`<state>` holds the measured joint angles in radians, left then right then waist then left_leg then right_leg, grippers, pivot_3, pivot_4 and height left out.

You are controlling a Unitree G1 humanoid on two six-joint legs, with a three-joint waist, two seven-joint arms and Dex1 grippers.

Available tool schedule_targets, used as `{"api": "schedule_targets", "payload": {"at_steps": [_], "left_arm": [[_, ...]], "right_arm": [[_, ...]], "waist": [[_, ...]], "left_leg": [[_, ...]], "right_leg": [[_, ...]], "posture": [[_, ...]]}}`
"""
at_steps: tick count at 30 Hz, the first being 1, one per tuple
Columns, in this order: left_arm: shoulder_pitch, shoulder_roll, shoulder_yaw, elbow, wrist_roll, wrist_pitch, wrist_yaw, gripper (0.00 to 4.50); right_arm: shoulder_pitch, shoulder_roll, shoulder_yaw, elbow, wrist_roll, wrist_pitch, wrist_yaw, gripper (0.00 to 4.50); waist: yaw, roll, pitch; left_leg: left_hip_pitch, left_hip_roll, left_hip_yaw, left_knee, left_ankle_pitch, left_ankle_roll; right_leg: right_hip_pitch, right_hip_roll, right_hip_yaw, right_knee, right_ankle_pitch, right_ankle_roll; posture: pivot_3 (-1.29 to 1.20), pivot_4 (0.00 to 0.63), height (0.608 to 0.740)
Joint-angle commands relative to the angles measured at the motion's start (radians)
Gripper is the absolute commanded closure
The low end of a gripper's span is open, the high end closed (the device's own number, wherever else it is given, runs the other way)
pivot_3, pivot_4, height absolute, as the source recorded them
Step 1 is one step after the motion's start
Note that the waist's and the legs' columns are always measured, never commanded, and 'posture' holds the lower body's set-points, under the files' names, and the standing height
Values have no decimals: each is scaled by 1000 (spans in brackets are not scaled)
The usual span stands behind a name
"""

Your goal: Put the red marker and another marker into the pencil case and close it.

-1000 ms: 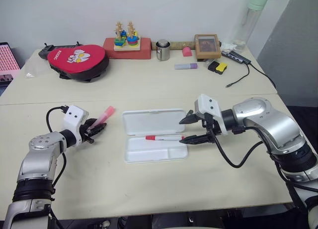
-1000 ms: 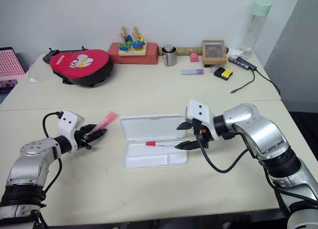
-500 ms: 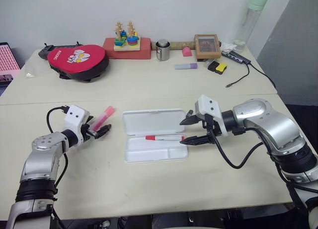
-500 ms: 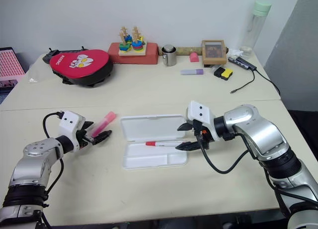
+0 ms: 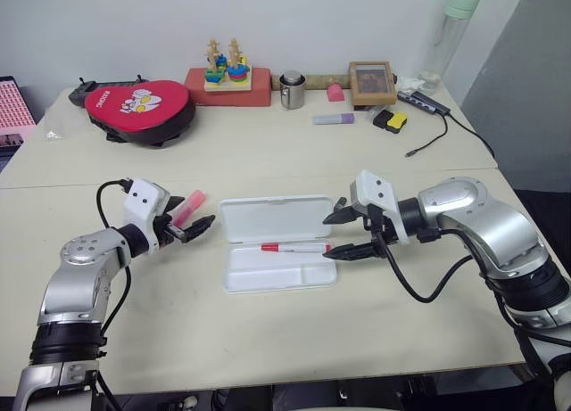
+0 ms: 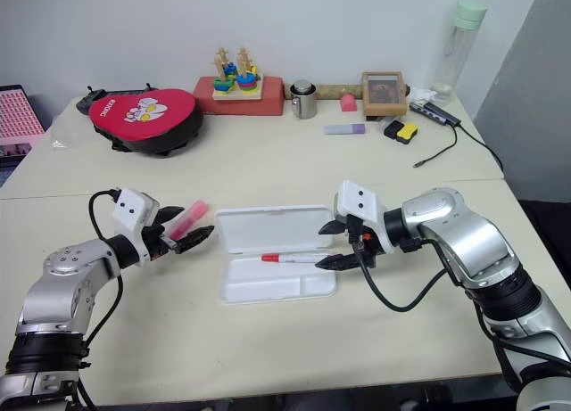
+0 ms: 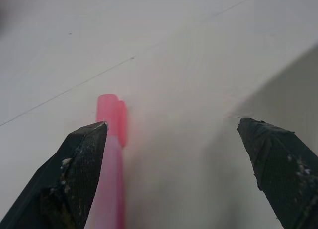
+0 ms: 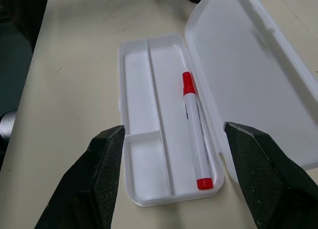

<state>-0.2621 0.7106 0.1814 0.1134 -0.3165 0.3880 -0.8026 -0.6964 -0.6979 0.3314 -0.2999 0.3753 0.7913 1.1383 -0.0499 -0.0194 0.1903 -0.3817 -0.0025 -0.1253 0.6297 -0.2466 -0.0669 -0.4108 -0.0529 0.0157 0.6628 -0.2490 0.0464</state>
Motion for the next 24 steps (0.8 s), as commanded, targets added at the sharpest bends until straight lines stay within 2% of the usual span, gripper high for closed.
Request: {"api": "schedule_targets", "payload": {"at_steps": [1, 19, 24], "left_arm": [[11, 3, -4, -33, -10, 22, -11, 19], [11, 7, 3, 44, 36, 0, 23, 19], [2, -7, 32, 40, 8, -17, 30, 19]], "right_arm": [[-6, -5, -16, -36, 5, -9, -5, 1173], [-5, -8, -16, -34, 6, -11, -6, 1173], [-3, -7, -16, -36, 8, -8, -7, 1173]], "waist": [[0, 0, 0], [1, 0, 0], [2, 0, 0]], "left_leg": [[0, 0, 0, 0, 0, 0], [0, 0, 0, 0, 0, 0], [0, 0, 0, 0, 0, 0]], "right_leg": [[0, 0, 0, 0, 0, 0], [0, 0, 0, 0, 0, 0], [0, 0, 0, 0, 0, 0]], "posture": [[0, 150, 740], [0, 150, 740], [0, 150, 740]]}}
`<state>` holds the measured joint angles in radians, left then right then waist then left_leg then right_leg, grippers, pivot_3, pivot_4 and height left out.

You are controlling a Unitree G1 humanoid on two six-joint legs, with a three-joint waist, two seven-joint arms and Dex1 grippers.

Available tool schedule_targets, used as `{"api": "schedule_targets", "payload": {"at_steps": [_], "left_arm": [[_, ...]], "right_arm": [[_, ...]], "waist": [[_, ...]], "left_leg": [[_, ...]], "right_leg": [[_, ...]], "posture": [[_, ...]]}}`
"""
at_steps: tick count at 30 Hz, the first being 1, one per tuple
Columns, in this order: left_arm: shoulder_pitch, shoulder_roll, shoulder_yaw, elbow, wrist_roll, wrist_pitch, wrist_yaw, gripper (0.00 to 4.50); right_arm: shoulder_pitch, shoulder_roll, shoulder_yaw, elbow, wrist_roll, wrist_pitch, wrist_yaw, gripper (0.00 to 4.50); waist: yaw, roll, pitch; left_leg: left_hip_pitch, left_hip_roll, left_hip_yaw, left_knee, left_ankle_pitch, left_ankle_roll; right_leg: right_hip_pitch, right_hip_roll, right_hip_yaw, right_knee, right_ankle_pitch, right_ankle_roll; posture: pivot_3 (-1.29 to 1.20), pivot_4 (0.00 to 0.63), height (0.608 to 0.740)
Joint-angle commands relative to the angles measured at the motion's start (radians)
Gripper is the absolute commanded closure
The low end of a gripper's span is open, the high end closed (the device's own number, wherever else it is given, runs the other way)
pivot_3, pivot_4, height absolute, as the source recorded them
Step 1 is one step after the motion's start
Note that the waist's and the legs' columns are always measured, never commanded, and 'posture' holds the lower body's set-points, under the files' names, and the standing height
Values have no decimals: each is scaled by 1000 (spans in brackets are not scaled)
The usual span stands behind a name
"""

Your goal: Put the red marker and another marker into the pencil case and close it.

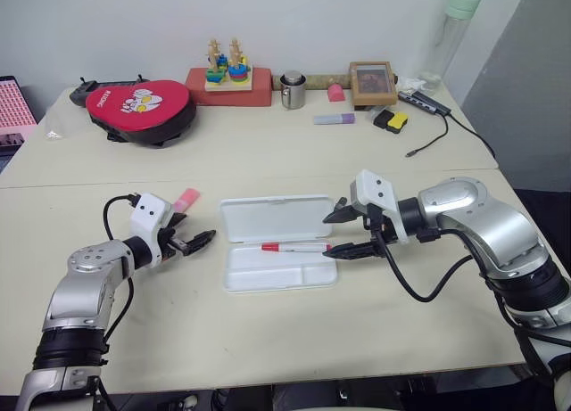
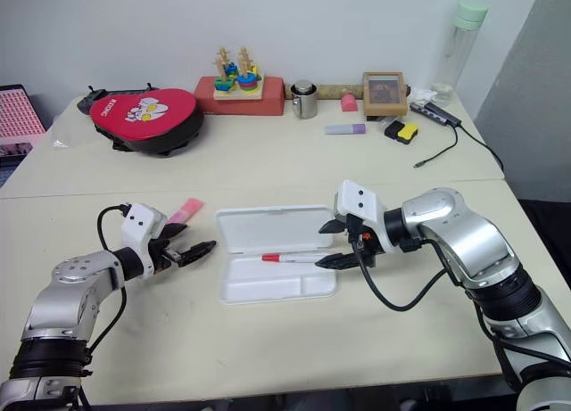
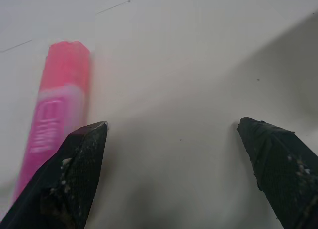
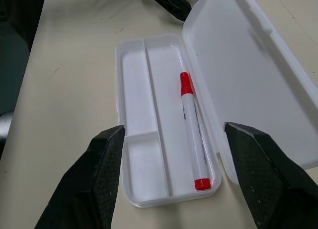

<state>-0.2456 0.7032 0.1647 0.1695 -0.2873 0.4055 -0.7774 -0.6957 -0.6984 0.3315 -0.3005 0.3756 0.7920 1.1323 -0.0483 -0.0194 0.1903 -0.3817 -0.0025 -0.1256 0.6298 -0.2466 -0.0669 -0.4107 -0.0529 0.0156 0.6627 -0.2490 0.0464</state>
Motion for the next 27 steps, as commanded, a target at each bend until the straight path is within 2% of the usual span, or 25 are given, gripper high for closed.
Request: {"api": "schedule_targets", "payload": {"at_steps": [1, 10, 27], "left_arm": [[-17, -3, 54, -17, -23, -40, 10, 19], [-82, -18, 100, 41, -23, -56, 82, 19], [-54, -10, 91, 186, -5, -57, 72, 19]], "right_arm": [[-3, -6, -16, -36, 7, -9, -1, 1173], [-1, -6, -16, -35, 6, -11, -2, 1173], [2, -16, -19, -43, 6, -5, -2, 1173]], "waist": [[0, 0, 0], [2, 0, 0], [1, 0, 0]], "left_leg": [[0, 0, 0, 0, 0, 0], [0, 0, 0, 0, 0, 0], [0, 0, 0, 0, 0, 0]], "right_leg": [[0, 0, 0, 0, 0, 0], [0, 0, 0, 0, 0, 0], [0, 0, 0, 0, 0, 0]], "posture": [[0, 150, 740], [0, 150, 740], [0, 150, 740]]}}
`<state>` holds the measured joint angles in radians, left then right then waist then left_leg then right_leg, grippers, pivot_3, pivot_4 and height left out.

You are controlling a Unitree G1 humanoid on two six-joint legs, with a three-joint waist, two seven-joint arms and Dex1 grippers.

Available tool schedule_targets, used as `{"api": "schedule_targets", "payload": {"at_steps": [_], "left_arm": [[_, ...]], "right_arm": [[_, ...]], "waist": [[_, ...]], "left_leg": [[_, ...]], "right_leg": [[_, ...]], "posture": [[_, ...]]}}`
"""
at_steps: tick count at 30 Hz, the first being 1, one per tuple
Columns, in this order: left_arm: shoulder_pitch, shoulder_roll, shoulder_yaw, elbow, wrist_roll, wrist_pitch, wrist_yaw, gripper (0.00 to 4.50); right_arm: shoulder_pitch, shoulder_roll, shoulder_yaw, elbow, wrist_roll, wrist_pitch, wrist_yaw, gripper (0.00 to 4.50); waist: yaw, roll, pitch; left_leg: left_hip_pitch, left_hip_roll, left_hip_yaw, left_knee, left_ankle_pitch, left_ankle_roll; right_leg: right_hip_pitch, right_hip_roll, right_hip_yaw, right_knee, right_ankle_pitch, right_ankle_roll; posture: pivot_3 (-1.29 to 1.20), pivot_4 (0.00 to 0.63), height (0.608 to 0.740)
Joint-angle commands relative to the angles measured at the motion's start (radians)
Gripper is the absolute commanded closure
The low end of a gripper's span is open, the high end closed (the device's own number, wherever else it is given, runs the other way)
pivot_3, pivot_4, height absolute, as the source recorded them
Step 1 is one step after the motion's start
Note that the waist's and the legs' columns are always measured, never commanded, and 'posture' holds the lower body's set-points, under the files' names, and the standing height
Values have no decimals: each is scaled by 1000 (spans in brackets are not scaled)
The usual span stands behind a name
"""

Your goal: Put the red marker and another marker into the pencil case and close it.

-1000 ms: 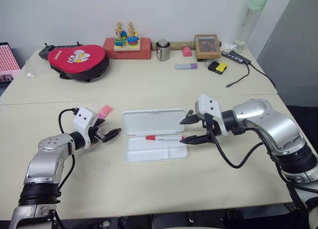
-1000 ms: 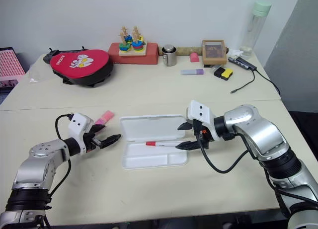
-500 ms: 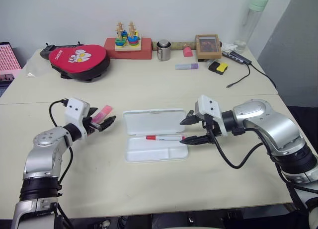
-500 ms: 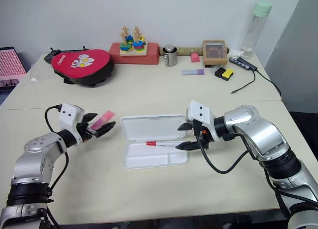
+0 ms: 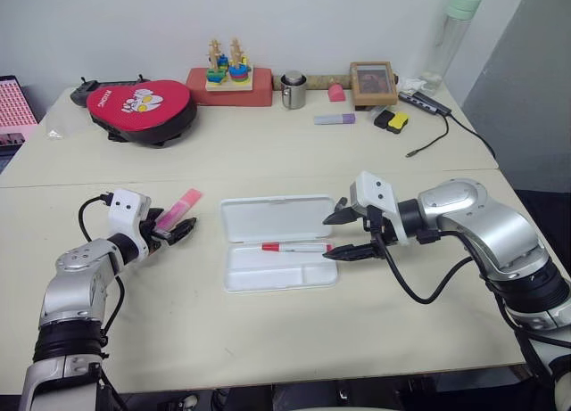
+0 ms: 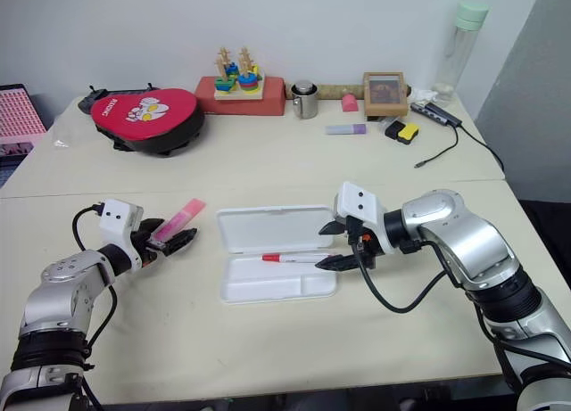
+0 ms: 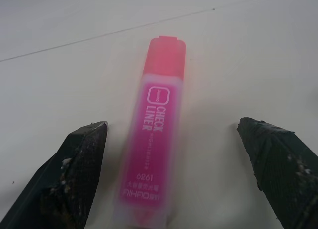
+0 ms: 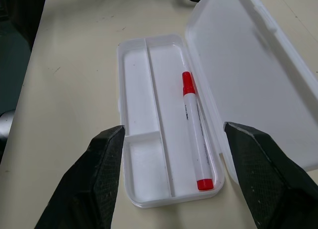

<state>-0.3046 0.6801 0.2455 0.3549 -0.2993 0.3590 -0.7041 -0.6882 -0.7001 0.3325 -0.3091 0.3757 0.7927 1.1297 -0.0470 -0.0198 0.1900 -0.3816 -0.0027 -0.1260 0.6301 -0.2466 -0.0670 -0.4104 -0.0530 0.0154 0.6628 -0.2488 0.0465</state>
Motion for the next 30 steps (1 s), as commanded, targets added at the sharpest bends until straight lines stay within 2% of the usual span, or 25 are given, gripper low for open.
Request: {"api": "schedule_targets", "payload": {"at_steps": [1, 4, 11, 18, 30], "left_arm": [[3, 13, 11, 2, 8, -6, 4, 189], [2, 13, 13, -3, 9, -4, 3, 585], [3, 13, 13, -8, 11, 0, 10, 2099], [2, 13, 10, -12, 12, 3, 15, 3322], [23, 60, 55, -169, -11, 9, 17, 3320]], "right_arm": [[-6, -14, -20, -34, 6, -5, 0, 1173], [-8, -15, -20, -33, 8, -4, 1, 1173], [-7, -16, -18, -32, 8, -6, 3, 1173], [-6, -16, -18, -31, 7, -8, 4, 1173], [-3, -31, -19, -25, 2, -17, 11, 1173]], "waist": [[0, 0, 0], [0, 0, 0], [0, 0, 0], [0, 0, 0], [0, 0, 0]], "left_leg": [[0, 0, 0, 0, 0, 0], [0, 0, 0, 0, 0, 0], [0, 0, 0, 0, 0, 0], [0, 0, 0, 0, 0, 0], [0, 0, 0, 0, 0, 0]], "right_leg": [[0, 0, 0, 0, 0, 0], [0, 0, 0, 0, 0, 0], [0, 0, 0, 0, 0, 0], [0, 0, 0, 0, 0, 0], [0, 0, 0, 0, 0, 0]], "posture": [[0, 150, 740], [0, 150, 740], [0, 150, 740], [0, 150, 740], [0, 150, 740]]}}
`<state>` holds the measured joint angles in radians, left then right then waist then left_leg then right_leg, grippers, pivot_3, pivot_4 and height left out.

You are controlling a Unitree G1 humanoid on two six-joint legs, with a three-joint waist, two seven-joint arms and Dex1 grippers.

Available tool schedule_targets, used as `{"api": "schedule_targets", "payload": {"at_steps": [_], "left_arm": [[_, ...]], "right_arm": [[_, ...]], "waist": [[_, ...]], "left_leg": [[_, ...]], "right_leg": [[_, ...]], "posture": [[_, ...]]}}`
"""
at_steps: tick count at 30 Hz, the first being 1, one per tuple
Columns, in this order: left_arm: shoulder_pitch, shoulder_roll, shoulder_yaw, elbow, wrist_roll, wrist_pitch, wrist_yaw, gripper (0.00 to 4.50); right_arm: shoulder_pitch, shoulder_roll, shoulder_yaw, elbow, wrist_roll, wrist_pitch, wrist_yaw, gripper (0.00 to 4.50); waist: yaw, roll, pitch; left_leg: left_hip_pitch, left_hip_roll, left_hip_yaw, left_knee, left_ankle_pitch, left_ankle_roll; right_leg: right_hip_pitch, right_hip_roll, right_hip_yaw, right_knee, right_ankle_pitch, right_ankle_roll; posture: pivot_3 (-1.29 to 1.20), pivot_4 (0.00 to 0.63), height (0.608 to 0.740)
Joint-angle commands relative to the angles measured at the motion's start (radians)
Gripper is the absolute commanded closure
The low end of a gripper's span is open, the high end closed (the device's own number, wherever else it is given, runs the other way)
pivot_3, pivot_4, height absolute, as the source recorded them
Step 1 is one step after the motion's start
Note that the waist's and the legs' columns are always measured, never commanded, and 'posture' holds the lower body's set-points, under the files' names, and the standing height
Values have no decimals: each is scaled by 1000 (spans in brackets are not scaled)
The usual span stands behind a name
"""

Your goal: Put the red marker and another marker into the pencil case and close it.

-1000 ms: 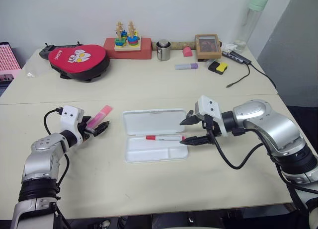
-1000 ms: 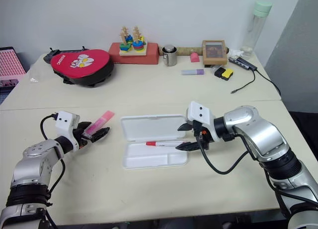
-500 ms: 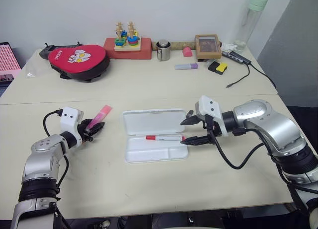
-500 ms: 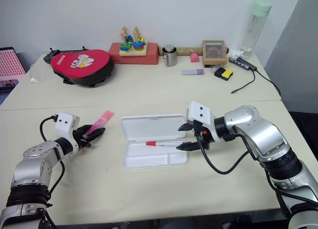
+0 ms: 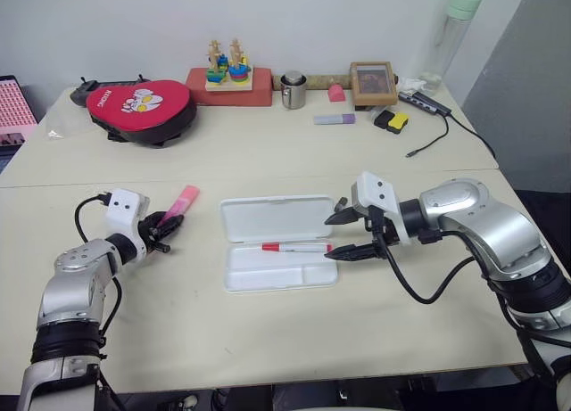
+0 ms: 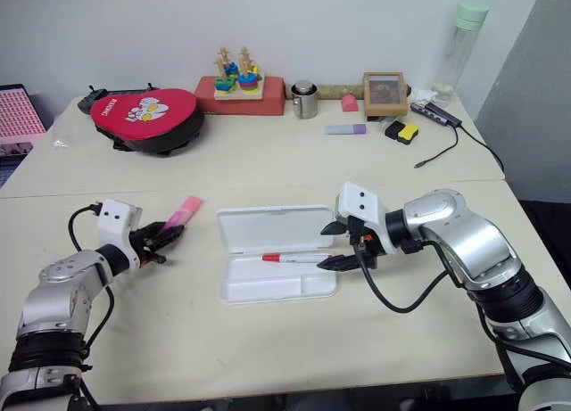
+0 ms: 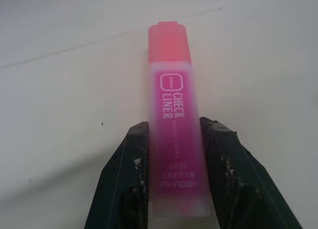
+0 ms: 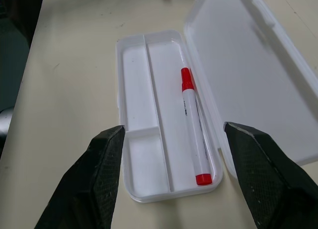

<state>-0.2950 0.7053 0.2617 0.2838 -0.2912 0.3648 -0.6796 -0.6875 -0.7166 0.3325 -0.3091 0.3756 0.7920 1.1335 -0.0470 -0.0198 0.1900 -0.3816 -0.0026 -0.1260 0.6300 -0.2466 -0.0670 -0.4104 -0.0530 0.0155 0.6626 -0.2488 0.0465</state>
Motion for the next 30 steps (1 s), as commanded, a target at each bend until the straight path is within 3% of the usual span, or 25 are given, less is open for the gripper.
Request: {"api": "schedule_targets", "payload": {"at_steps": [1, 8, 17, 22, 30], "left_arm": [[20, 42, 46, -130, -24, 12, -10, 3320], [71, 160, 107, -507, -160, 174, -102, 3320], [95, 265, 6, -755, -325, 259, -324, 3320], [117, 299, -149, -744, -214, 164, -402, 3320], [97, 238, -285, -646, -90, 23, -419, 3320]], "right_arm": [[-3, -18, -19, -23, 2, -17, 10, 1173], [14, -47, -29, -31, 10, -33, 26, 1173], [15, -62, -24, -13, -2, -44, 32, 1173], [14, -68, -24, -8, -5, -43, 29, 1173], [22, -73, -30, -15, 0, -36, 21, 1173]], "waist": [[-1, 0, 0], [-1, -2, 1], [-2, -2, 1], [-2, -2, 1], [0, -2, 1]], "left_leg": [[0, 0, 0, 0, 0, 0], [-1, 0, 0, 0, 0, 0], [0, 0, 1, 0, 0, 0], [0, 0, 2, 0, 0, 0], [0, 0, 2, 0, 0, 0]], "right_leg": [[0, 0, 0, 0, 0, 0], [0, 0, 0, 0, 0, 0], [0, 0, 1, 0, -3, 4], [0, 0, 1, 0, -3, 4], [0, 0, 1, -1, -3, 4]], "posture": [[0, 150, 740], [0, 150, 740], [0, 150, 740], [0, 150, 740], [0, 150, 740]]}}
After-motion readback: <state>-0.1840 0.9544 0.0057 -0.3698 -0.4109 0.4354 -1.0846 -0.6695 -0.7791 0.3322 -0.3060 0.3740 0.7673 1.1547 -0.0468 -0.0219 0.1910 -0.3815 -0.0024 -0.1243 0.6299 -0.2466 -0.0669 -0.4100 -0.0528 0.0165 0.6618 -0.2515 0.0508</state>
